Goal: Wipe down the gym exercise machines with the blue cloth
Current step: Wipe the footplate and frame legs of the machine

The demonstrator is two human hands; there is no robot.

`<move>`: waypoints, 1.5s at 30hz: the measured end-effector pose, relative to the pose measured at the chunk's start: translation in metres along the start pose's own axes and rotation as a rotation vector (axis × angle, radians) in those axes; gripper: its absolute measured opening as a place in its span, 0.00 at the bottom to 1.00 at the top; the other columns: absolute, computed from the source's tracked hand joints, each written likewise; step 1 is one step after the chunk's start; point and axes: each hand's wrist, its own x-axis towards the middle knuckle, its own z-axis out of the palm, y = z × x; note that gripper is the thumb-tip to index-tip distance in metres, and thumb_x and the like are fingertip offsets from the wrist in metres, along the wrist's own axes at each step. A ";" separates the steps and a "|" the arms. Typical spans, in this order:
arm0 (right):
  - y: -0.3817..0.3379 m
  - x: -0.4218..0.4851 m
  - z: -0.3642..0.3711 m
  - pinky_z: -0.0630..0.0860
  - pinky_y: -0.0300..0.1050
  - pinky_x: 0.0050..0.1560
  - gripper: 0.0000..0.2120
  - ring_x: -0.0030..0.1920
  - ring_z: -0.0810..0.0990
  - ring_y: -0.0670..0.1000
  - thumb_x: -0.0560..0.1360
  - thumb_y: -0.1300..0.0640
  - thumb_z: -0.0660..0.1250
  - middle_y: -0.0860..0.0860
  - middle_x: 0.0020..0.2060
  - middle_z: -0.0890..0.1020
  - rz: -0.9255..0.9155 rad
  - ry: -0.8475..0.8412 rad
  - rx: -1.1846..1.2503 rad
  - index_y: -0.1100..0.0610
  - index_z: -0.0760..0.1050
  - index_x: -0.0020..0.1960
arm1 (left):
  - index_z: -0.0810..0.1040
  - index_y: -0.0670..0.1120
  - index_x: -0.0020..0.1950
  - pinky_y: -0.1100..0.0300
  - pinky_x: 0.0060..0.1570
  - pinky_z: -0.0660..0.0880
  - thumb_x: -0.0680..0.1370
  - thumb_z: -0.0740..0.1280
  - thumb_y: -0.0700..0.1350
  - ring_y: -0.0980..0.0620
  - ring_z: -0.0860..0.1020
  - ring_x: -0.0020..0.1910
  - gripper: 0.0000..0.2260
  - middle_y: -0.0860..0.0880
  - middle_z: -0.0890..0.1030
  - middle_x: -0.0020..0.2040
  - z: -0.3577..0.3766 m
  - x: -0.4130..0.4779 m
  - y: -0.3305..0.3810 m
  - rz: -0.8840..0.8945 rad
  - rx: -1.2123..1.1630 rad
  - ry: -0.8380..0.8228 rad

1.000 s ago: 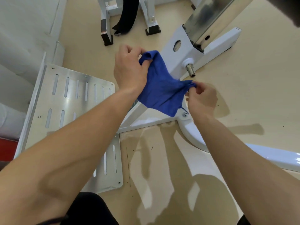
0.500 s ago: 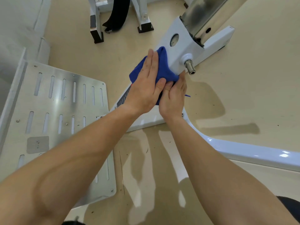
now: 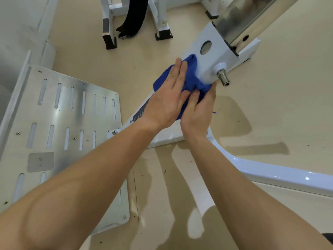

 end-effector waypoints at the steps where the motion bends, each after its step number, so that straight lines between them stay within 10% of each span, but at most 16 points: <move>1: 0.001 -0.002 -0.001 0.68 0.40 0.67 0.25 0.67 0.71 0.48 0.80 0.55 0.58 0.53 0.69 0.71 0.015 0.023 -0.028 0.58 0.62 0.76 | 0.50 0.38 0.80 0.59 0.73 0.61 0.84 0.52 0.47 0.48 0.52 0.79 0.26 0.42 0.51 0.80 0.001 -0.001 -0.003 0.001 -0.002 0.002; 7: 0.009 -0.057 0.022 0.75 0.44 0.59 0.12 0.54 0.78 0.45 0.80 0.49 0.64 0.46 0.56 0.77 0.285 -0.007 -0.073 0.52 0.77 0.61 | 0.48 0.43 0.81 0.70 0.65 0.61 0.85 0.53 0.48 0.59 0.50 0.78 0.27 0.47 0.48 0.81 0.006 -0.048 -0.054 -0.106 -0.011 -0.072; 12: 0.015 -0.058 0.036 0.71 0.27 0.42 0.11 0.41 0.77 0.33 0.85 0.52 0.53 0.39 0.44 0.80 0.373 -0.060 0.044 0.50 0.74 0.58 | 0.46 0.47 0.81 0.61 0.64 0.67 0.85 0.52 0.51 0.55 0.53 0.79 0.27 0.50 0.47 0.81 0.012 -0.063 -0.070 -0.183 -0.003 -0.096; 25: 0.054 -0.054 0.054 0.75 0.39 0.43 0.19 0.38 0.78 0.39 0.86 0.50 0.47 0.44 0.39 0.80 0.322 -0.053 0.025 0.56 0.74 0.53 | 0.59 0.43 0.79 0.45 0.65 0.72 0.84 0.51 0.53 0.39 0.62 0.76 0.25 0.37 0.61 0.77 0.042 -0.061 -0.081 -0.082 0.037 0.085; 29: 0.077 -0.081 0.062 0.71 0.30 0.39 0.16 0.37 0.77 0.35 0.86 0.53 0.47 0.44 0.39 0.78 0.348 -0.230 -0.043 0.56 0.71 0.52 | 0.57 0.42 0.79 0.49 0.63 0.73 0.84 0.52 0.52 0.40 0.63 0.76 0.25 0.39 0.62 0.77 0.050 -0.096 -0.109 -0.143 0.082 0.044; 33: 0.086 -0.095 0.064 0.78 0.52 0.56 0.12 0.50 0.81 0.47 0.85 0.50 0.49 0.47 0.49 0.81 0.393 -0.391 -0.035 0.47 0.71 0.54 | 0.55 0.42 0.80 0.49 0.65 0.70 0.84 0.53 0.49 0.39 0.63 0.75 0.25 0.38 0.61 0.77 0.050 -0.117 -0.121 -0.215 0.100 0.009; 37: 0.071 -0.079 0.057 0.77 0.38 0.51 0.10 0.46 0.80 0.35 0.86 0.51 0.50 0.38 0.46 0.79 0.353 -0.281 0.052 0.42 0.68 0.52 | 0.54 0.42 0.80 0.49 0.67 0.71 0.85 0.52 0.49 0.40 0.63 0.75 0.25 0.39 0.62 0.77 0.041 -0.101 -0.107 -0.195 0.053 -0.018; 45: 0.097 -0.095 0.070 0.79 0.47 0.52 0.09 0.47 0.80 0.42 0.85 0.50 0.50 0.40 0.46 0.79 0.319 -0.343 -0.033 0.47 0.69 0.56 | 0.52 0.42 0.80 0.54 0.68 0.66 0.83 0.53 0.50 0.42 0.57 0.78 0.27 0.40 0.59 0.79 0.045 -0.124 -0.127 -0.244 0.088 -0.071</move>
